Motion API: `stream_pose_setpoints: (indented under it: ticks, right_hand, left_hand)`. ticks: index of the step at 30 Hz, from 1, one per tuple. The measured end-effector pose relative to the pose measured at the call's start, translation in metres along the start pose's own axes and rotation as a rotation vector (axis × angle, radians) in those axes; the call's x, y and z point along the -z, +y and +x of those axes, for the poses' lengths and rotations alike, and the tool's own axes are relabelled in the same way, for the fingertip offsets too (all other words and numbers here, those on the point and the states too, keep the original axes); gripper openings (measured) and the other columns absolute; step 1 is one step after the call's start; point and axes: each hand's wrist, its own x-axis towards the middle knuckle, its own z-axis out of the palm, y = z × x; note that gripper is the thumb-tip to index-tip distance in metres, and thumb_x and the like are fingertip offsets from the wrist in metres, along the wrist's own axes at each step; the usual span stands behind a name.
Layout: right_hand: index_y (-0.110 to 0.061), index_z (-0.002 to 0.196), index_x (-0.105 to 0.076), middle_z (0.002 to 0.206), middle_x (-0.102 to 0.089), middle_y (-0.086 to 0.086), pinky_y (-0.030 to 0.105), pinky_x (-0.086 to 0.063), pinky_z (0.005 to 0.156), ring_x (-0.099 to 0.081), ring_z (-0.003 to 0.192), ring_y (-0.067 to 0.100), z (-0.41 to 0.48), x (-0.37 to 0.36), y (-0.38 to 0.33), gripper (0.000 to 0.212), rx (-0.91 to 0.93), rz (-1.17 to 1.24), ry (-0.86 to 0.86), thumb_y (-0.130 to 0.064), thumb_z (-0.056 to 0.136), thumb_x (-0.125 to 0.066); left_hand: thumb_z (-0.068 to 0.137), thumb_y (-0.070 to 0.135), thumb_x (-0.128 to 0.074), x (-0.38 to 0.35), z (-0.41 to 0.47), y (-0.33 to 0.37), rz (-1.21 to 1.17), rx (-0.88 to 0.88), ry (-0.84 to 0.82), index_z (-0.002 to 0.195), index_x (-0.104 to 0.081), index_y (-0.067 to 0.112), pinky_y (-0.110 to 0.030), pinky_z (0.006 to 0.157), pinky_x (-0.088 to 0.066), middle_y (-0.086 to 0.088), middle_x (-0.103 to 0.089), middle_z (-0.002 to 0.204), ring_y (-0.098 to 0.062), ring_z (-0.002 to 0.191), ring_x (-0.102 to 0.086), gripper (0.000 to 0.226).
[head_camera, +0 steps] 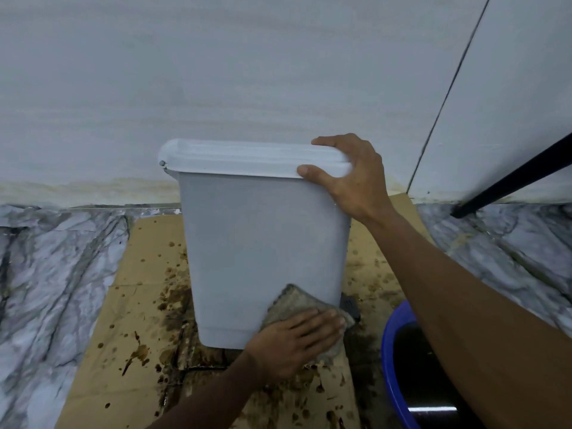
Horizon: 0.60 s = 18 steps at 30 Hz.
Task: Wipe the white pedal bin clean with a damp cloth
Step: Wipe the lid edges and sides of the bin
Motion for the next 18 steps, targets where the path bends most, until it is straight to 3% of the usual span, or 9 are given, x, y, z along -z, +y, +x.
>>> stream_pose_setpoints:
  ticks: [5,9,13,16,18]
  right_hand:
    - [-0.036,0.111,-0.07,0.115,-0.066,-0.018,0.03,-0.045,0.096,-0.054,0.114,0.008,-0.005,0.002,-0.002,0.052,0.0,0.01,-0.003,-0.065,0.068,-0.075]
    - [-0.036,0.11,-0.07,0.116,-0.067,-0.018,0.031,-0.045,0.097,-0.054,0.114,0.009,-0.005,0.003,-0.005,0.049,-0.003,0.018,0.001,-0.062,0.069,-0.077]
    - [-0.036,0.11,-0.07,0.116,-0.066,-0.019,0.03,-0.045,0.096,-0.053,0.114,0.008,-0.008,0.003,-0.007,0.048,0.001,0.024,0.006,-0.062,0.069,-0.077]
    - [-0.038,0.109,-0.069,0.115,-0.066,-0.019,0.03,-0.045,0.096,-0.053,0.114,0.008,-0.009,0.001,-0.008,0.048,0.0,0.028,0.014,-0.062,0.068,-0.076]
    - [-0.037,0.109,-0.07,0.115,-0.067,-0.019,0.03,-0.045,0.096,-0.053,0.113,0.008,-0.009,0.001,-0.009,0.048,0.004,0.025,0.021,-0.062,0.068,-0.077]
  left_hand:
    - [0.109,0.03,-0.032,-0.004,-0.022,-0.007,-0.043,-0.156,-0.021,0.163,-0.013,0.009,-0.039,0.129,-0.007,-0.007,-0.012,0.171,-0.025,0.159,-0.006,0.061]
    - [0.109,0.029,-0.033,-0.008,-0.055,-0.023,-0.056,-0.263,-0.072,0.163,-0.019,0.014,-0.038,0.129,-0.008,-0.003,-0.025,0.167,-0.021,0.158,-0.012,0.058]
    - [0.101,0.033,-0.049,-0.003,-0.102,-0.055,-0.037,-0.225,-0.111,0.164,-0.017,0.017,-0.037,0.126,-0.018,-0.002,-0.027,0.167,-0.018,0.157,-0.016,0.072]
    - [0.099,0.034,-0.042,0.005,-0.125,-0.088,0.057,-0.158,-0.106,0.164,-0.012,0.017,-0.042,0.128,-0.001,-0.007,-0.012,0.172,-0.022,0.158,-0.008,0.074]
    - [0.1,0.037,-0.035,0.013,-0.121,-0.108,0.091,-0.023,-0.068,0.164,-0.007,0.015,-0.044,0.128,0.005,-0.011,0.0,0.172,-0.026,0.158,-0.001,0.073]
